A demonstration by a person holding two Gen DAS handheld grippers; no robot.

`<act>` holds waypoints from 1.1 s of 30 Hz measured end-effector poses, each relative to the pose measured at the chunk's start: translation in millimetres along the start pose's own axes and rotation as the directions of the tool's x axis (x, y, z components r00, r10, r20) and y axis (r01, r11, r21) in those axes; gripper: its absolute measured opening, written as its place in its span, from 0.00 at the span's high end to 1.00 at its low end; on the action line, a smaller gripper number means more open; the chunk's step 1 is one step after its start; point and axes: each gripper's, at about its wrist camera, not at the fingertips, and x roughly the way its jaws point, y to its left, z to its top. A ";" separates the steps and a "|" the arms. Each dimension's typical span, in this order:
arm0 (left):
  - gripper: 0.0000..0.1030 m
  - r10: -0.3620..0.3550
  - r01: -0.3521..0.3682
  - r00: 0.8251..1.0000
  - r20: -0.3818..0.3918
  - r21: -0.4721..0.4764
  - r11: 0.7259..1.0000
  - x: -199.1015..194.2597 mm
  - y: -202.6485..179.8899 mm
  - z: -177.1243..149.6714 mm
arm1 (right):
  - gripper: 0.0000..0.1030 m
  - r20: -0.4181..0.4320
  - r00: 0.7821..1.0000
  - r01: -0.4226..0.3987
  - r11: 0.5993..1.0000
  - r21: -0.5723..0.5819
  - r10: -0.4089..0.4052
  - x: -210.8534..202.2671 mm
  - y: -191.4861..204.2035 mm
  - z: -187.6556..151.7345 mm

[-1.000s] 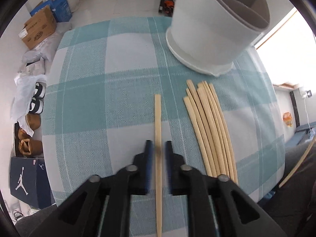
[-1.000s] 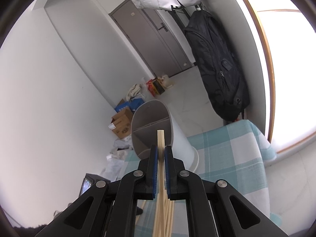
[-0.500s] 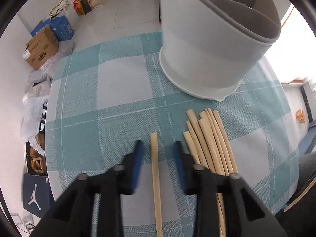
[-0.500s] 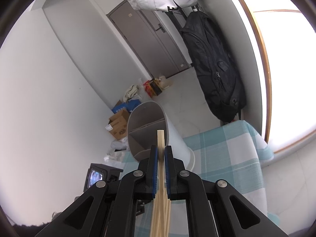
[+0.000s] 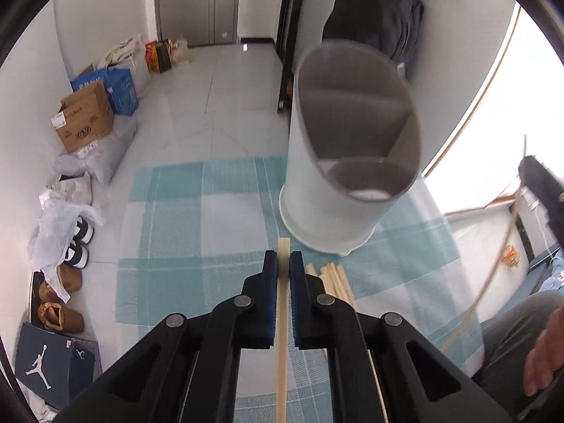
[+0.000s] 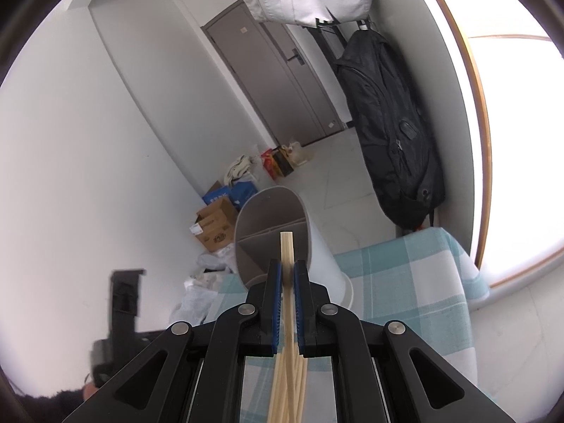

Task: Organize utensils
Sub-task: 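Lift the left gripper's chopstick toward the holder while the right gripper carries its chopstick there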

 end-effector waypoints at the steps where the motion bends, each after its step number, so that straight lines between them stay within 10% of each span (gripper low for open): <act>1: 0.97 -0.019 0.019 1.000 0.020 -0.008 1.000 -10.2 -0.1 1.6 | 0.94 0.001 1.000 -0.007 1.000 -0.008 0.007 -0.1 2.9 0.0; 9: 0.97 -0.090 0.106 0.978 0.189 -0.077 0.991 -39.6 1.3 47.1 | 0.94 0.049 0.998 -0.046 0.996 -0.070 0.050 -3.3 28.9 20.5; 33: 0.97 -0.057 0.219 0.777 0.627 -0.184 0.958 -38.5 27.7 179.3 | 0.94 0.202 0.979 -0.011 0.991 -0.133 0.038 60.6 49.7 163.4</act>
